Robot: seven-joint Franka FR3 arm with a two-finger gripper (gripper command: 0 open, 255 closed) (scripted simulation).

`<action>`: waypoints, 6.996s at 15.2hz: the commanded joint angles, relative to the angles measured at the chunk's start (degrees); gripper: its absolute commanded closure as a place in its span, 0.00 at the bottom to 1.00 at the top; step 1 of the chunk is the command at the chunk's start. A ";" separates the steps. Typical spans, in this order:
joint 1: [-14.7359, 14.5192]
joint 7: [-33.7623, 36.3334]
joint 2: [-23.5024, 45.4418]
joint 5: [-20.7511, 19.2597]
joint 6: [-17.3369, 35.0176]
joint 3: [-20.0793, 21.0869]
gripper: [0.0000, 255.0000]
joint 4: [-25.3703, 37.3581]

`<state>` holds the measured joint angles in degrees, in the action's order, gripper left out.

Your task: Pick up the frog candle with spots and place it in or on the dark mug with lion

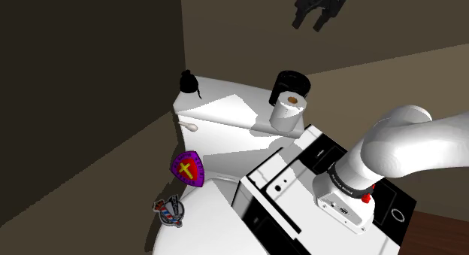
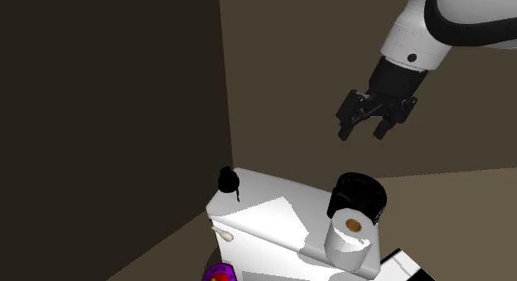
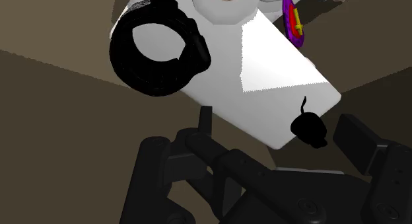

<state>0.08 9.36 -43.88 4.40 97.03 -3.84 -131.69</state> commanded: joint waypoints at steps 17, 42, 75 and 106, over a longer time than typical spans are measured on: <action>-3.68 6.46 25.30 0.96 24.85 9.30 0.00 -0.18; -8.17 17.74 63.02 -9.88 42.73 13.38 0.00 17.65; -7.64 16.36 56.56 -7.92 32.11 14.11 1.00 21.92; -3.22 5.35 32.72 -2.45 21.91 10.07 1.00 8.57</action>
<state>-3.51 15.86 -9.14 1.62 118.72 6.83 -120.87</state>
